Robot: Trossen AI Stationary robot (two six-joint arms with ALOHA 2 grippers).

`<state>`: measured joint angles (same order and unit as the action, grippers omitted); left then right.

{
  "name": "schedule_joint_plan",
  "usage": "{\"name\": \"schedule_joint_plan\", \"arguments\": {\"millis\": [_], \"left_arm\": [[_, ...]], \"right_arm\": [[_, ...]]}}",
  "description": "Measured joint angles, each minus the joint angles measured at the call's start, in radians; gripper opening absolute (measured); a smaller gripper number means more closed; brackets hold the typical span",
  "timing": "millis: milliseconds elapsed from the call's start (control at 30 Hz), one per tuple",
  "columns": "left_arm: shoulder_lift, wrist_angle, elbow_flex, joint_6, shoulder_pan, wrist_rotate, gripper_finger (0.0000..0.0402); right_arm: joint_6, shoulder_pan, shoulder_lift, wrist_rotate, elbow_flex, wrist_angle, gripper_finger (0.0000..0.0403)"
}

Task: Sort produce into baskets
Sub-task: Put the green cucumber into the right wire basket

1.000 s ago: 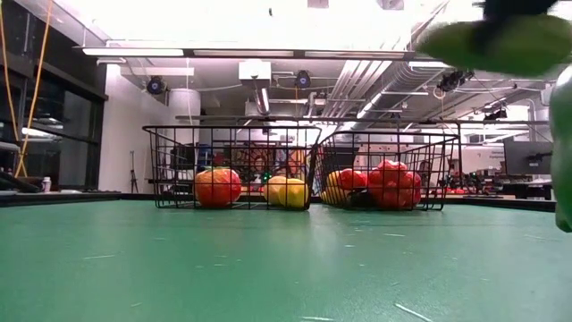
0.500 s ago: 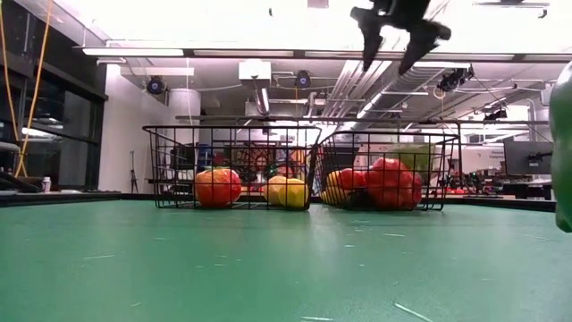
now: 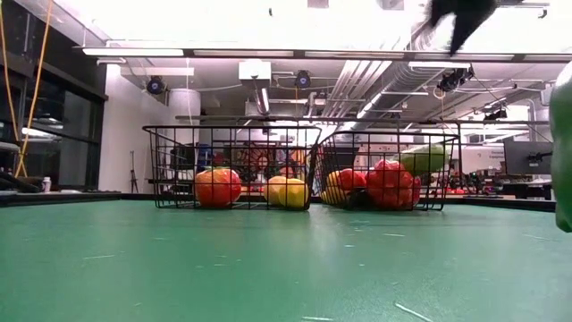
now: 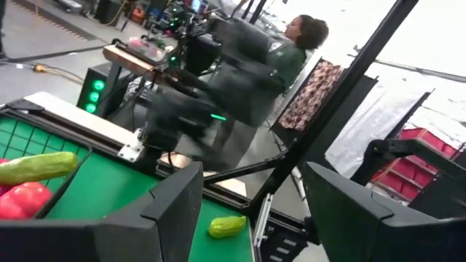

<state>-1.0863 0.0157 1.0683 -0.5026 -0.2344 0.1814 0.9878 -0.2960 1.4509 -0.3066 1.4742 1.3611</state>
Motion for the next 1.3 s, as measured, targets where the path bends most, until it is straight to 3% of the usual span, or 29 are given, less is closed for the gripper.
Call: {"name": "schedule_joint_plan", "arguments": {"millis": [233,400,533,833,1100,1200,1300], "left_arm": [[0.000,-0.002,0.000,0.006,0.006,0.041,0.0225],[0.000,0.000,0.000,0.007,0.023,0.050,0.0225],[0.000,0.002,0.000,0.006,0.039,0.050,0.0225],[0.000,0.004,0.000,-0.017,0.052,0.050,0.0225],[0.000,0.003,0.000,-0.021,0.052,0.050,0.0225],[0.000,0.003,0.000,-0.021,0.052,0.050,0.0225],[0.000,0.003,0.000,-0.020,0.052,0.050,0.0225]], "right_arm": [[0.566,-0.479,0.094,0.183,0.000,-0.002,0.0391],[0.749,-0.658,0.271,0.329,0.000,-0.091,0.0391],[0.744,-0.672,0.409,0.441,0.000,-0.081,0.0391],[0.629,-0.595,0.595,0.569,0.000,-0.056,0.0392],[0.495,-0.582,0.681,0.614,0.004,-0.121,0.0389],[0.492,-0.582,0.666,0.610,0.002,-0.133,0.0365],[0.478,-0.575,0.640,0.596,0.002,-0.140,0.0307]]}}
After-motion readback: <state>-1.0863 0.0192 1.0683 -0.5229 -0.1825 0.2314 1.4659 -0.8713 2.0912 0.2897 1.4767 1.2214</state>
